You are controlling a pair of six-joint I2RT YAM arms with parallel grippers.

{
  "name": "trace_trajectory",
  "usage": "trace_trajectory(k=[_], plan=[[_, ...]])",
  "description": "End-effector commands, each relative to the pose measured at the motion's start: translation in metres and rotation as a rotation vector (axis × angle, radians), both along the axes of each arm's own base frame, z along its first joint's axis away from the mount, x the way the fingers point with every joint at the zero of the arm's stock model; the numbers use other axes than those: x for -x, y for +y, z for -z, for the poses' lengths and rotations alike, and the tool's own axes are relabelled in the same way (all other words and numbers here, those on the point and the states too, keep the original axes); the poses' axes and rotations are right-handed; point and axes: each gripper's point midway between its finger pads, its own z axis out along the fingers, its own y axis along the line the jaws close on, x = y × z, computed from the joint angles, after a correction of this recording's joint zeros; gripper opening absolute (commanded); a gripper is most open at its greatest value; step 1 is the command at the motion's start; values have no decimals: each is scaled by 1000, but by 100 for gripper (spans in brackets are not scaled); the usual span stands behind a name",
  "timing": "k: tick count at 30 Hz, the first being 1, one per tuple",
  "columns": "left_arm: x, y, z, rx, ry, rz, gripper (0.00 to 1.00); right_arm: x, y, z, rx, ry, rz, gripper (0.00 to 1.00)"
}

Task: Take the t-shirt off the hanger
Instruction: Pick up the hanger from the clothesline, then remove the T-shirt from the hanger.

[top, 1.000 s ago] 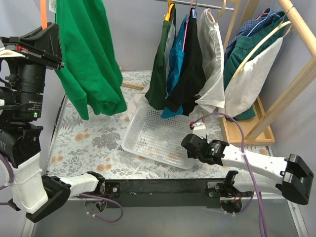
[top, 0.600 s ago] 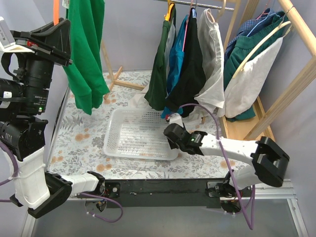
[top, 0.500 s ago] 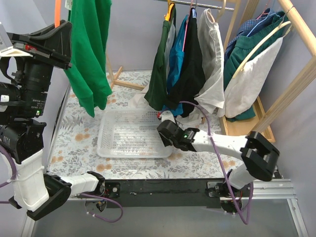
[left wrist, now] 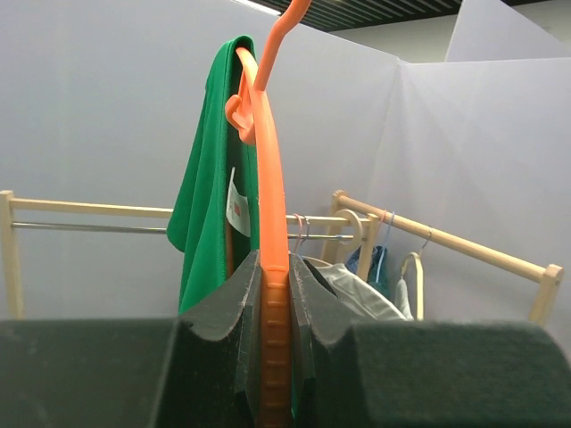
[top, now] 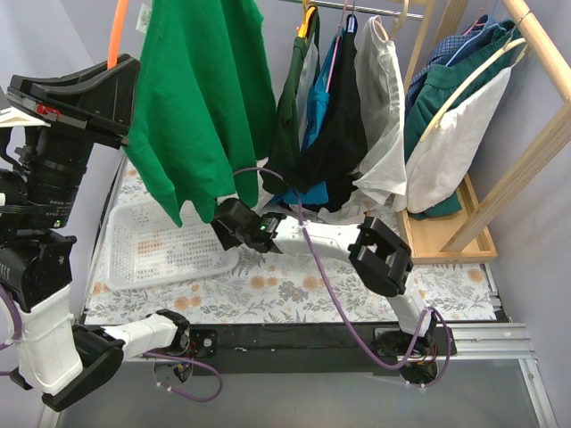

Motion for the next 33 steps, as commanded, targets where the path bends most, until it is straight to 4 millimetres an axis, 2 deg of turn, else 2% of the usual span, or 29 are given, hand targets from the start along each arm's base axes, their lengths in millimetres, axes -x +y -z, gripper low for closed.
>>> trace_trajectory(k=[1, 3, 4, 6, 7, 8, 9, 10, 11, 12, 13, 14, 15, 17, 18, 19, 20, 22, 23, 24, 25, 26, 27, 28, 29, 30, 32, 33], plan=[[35, 0, -27, 23, -148, 79, 0, 13, 53, -26, -113, 20, -63, 64], [38, -4, -27, 18, -165, 99, 0, 22, 68, -33, -137, 11, -96, 68], [37, -5, -26, 14, -165, 102, 0, 23, 73, -42, -157, 3, -99, 70], [36, -8, -25, 18, -166, 115, 0, 26, 76, -51, -175, -5, -100, 73], [35, -10, -24, 15, -166, 123, 0, 29, 75, -65, -201, -16, -98, 74], [35, -10, -24, 15, -165, 127, 0, 30, 68, -61, -191, -13, -89, 76], [32, -13, -22, 18, -159, 136, 0, 28, 60, -75, -209, -26, -60, 77], [33, -15, -21, 14, -161, 146, 0, 28, 53, -78, -206, -32, -46, 78], [30, -16, -19, 14, -155, 150, 0, 30, 40, -68, -170, -23, -28, 80], [31, -18, -19, 19, -155, 160, 0, 26, 26, -79, -165, -47, 14, 82], [26, -21, -15, 15, -141, 166, 0, 25, 15, -77, -136, -52, 37, 83], [26, -23, -13, 9, -140, 175, 0, 28, -8, -60, -40, -39, 59, 87], [26, -24, -12, 11, -142, 181, 0, 23, -26, -66, -6, -69, 117, 89], [20, -28, -5, 4, -120, 191, 0, 25, -55, -58, 65, -71, 162, 96], [20, -29, -2, 2, -115, 193, 0, 31, -77, -56, 85, -75, 176, 98], [16, -31, 4, -1, -98, 196, 0, 34, -86, -56, 81, -75, 178, 98], [15, -33, 9, -7, -87, 201, 0, 37, -92, -59, 62, -71, 178, 98], [20, -30, 14, 0, -80, 206, 0, 46, -116, -66, 59, -60, 187, 98], [13, -33, 24, -6, -52, 207, 0, 50, -125, -69, 52, -49, 207, 98], [14, -33, 28, -3, -41, 212, 0, 53, -143, -78, 51, -54, 226, 98], [13, -35, 35, -6, -23, 217, 0, 55, -151, -82, 50, -59, 232, 98], [14, -34, 48, -11, 3, 221, 0, 57, -158, -87, 43, -66, 227, 93], [10, -36, 60, -21, 33, 218, 0, 60, -168, -104, 12, -86, 215, 92], [6, -34, 70, -18, 61, 199, 0, 64, -181, -101, 35, -85, 215, 92], [13, -27, 75, -12, 68, 190, 0, 67, -187, -107, 25, -93, 205, 92], [1, -32, 99, -31, 132, 181, 0, 73, -194, -121, -5, -115, 143, 92], [-3, -27, 115, -27, 169, 154, 0, 81, -207, -125, -14, -111, 118, 93], [-2, -25, 126, -28, 192, 146, 0, 88, -215, -136, -48, -112, 97, 93]])
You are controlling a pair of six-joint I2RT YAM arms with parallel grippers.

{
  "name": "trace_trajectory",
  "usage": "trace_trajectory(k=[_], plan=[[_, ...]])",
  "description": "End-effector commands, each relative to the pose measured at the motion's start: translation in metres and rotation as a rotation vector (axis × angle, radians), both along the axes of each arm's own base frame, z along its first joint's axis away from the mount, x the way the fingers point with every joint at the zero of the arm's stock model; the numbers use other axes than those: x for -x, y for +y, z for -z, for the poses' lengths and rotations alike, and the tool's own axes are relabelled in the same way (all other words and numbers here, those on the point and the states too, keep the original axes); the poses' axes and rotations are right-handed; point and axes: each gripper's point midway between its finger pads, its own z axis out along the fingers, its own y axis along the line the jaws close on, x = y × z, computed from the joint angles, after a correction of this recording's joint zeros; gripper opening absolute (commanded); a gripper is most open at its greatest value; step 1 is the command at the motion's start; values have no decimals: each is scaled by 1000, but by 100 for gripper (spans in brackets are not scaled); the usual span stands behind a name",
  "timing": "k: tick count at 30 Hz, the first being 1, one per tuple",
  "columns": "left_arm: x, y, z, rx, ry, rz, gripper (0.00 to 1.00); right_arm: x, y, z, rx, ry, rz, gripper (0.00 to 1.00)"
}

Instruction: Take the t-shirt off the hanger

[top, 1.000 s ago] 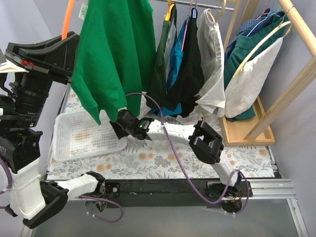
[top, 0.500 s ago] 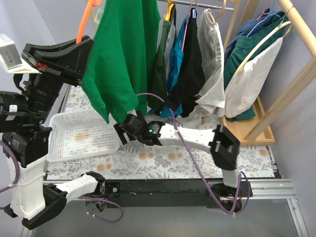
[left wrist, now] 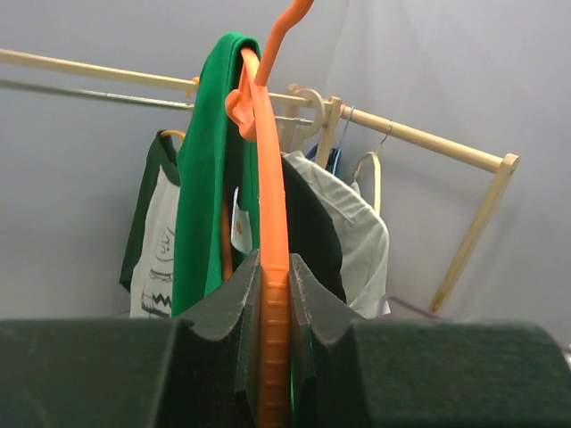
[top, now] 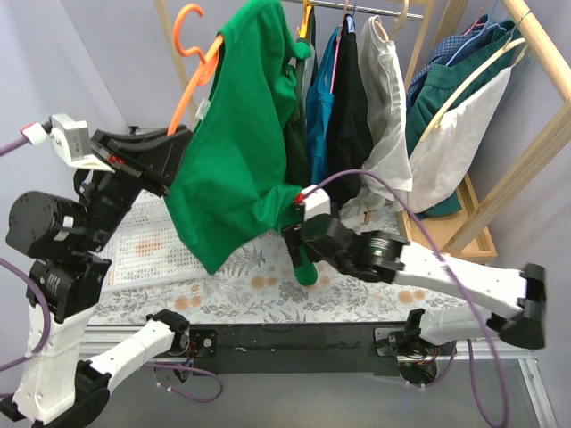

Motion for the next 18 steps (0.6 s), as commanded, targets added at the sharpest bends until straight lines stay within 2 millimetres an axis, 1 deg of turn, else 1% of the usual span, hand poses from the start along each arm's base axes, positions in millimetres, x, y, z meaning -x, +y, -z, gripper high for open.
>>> trace_trajectory(k=[1, 2, 3, 4, 5, 6, 7, 8, 9, 11, 12, 13, 14, 15, 16, 17, 18], plan=[[3, 16, 25, 23, 48, -64, 0, 17, -36, -25, -21, -30, -66, 94], [1, 17, 30, 21, 61, -74, 0, 21, -43, -24, -14, -25, -72, 95], [0, 21, 36, 13, 73, -95, 0, 21, -53, -32, -23, -40, -56, 96], [-7, 19, 49, -4, 103, -109, 0, 22, -62, -32, -22, -34, -31, 97], [-11, 23, 56, -12, 119, -137, 0, 23, -72, -35, -6, -33, -13, 98], [-19, 27, 68, -24, 157, -180, 0, 21, -81, -46, -17, -56, 9, 98], [-27, 30, 80, -49, 185, -214, 0, 20, -85, -54, -17, -70, 19, 98], [-34, 37, 87, -57, 206, -269, 0, 18, -92, -60, 4, -86, 29, 98], [-37, 42, 96, -76, 233, -304, 0, 14, -91, -84, -30, -125, 42, 98], [-42, 51, 107, -100, 260, -363, 0, 8, -91, -107, -29, -175, 38, 98], [-43, 58, 112, -104, 277, -401, 0, 3, -83, -127, -53, -204, 37, 98], [-41, 61, 115, -104, 283, -410, 0, -1, -79, -140, -62, -228, 39, 98], [-41, 62, 123, -117, 304, -414, 0, -5, -75, -150, -65, -248, 43, 98], [-39, 63, 127, -119, 314, -415, 0, -12, -62, -156, -39, -280, 27, 98], [-38, 64, 130, -120, 324, -414, 0, -15, -54, -182, -83, -315, 18, 98], [-34, 65, 137, -126, 339, -409, 0, -18, -47, -191, -89, -334, 8, 98], [-30, 62, 139, -134, 338, -386, 0, -23, -29, -199, -78, -369, -37, 98]])
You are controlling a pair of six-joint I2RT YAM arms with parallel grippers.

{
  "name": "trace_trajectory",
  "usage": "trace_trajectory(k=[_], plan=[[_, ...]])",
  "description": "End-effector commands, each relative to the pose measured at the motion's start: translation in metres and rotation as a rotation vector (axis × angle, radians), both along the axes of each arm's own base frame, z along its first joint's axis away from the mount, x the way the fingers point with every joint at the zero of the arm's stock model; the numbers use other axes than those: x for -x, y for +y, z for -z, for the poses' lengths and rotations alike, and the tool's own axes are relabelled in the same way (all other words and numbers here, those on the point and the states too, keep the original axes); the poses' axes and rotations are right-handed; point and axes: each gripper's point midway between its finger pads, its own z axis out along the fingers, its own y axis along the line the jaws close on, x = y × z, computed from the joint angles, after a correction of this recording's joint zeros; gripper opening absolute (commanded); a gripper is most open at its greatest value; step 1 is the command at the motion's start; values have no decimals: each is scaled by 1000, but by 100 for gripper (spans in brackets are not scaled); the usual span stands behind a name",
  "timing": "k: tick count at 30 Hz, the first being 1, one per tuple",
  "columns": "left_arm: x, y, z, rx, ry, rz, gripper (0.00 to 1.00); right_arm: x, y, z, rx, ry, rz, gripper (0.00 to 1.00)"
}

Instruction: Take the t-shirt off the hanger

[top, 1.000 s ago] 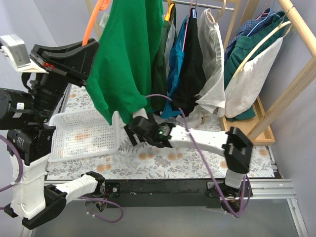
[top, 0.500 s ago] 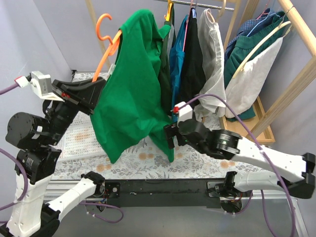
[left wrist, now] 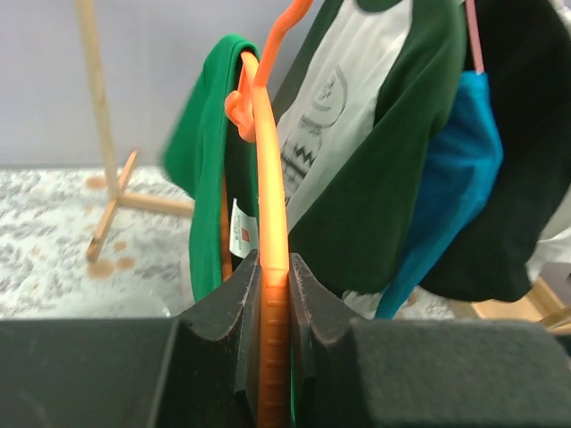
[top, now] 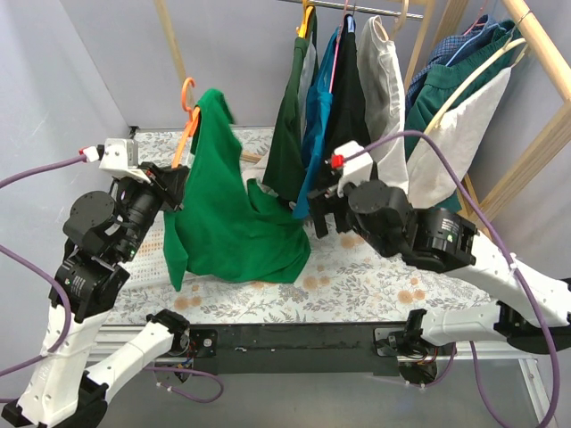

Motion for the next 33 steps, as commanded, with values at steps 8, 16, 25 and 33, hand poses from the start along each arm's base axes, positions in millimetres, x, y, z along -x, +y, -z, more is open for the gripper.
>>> trace_trajectory(k=[8, 16, 25, 33], plan=[[76, -22, 15, -99, -57, 327, 0, -11, 92, -97, 18, -384, -367, 98], [123, -37, 13, -154, -107, 546, 0, 32, 89, -121, -122, -488, -597, 95], [136, -56, 10, -179, -111, 698, 0, 66, 79, -136, -91, -576, -805, 91], [169, -58, -13, -174, -181, 808, 0, 82, 94, -158, -138, -622, -914, 91]])
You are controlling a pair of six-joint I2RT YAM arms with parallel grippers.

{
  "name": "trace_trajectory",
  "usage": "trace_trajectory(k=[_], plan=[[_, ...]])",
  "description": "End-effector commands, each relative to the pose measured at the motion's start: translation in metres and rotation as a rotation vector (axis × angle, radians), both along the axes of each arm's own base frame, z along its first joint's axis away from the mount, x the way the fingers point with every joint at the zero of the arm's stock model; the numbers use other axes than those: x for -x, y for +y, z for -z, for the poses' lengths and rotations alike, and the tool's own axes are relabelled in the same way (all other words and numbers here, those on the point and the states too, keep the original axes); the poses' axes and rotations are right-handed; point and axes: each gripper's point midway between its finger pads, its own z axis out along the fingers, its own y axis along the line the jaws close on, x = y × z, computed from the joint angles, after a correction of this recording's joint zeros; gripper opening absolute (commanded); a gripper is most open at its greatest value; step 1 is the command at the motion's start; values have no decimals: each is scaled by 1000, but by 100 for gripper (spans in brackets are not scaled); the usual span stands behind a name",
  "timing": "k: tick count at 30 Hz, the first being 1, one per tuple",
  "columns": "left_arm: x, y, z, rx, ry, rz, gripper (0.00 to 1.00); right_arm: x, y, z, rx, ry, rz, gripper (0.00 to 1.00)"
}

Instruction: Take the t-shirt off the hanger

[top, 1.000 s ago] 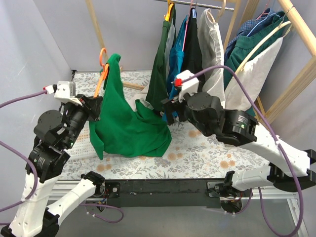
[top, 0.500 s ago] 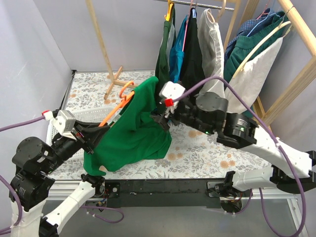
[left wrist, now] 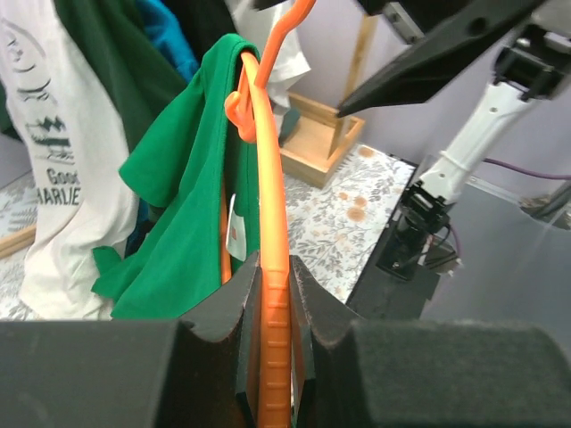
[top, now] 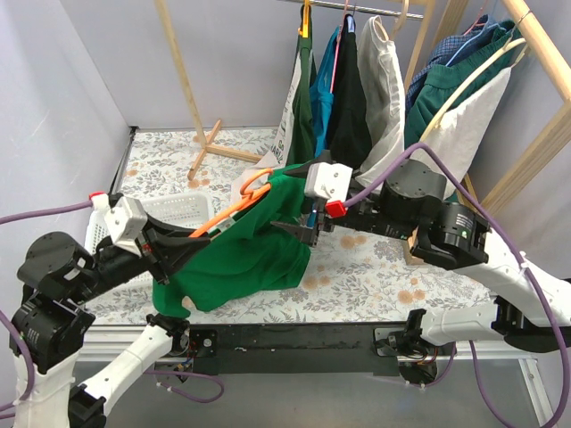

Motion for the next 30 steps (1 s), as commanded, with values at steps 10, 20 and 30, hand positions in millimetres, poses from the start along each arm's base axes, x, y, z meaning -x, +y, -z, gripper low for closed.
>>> trace_trajectory(k=[10, 20, 30], plan=[[23, -16, -9, 52, -66, 171, 0, 27, 28, -15, -10, -6, -194, 72], [16, -24, -8, 55, -64, 205, 0, 42, 48, 17, 9, 83, -294, 36], [-5, -19, 4, 56, -46, 93, 24, 20, 26, 22, -10, 91, -130, 1]])
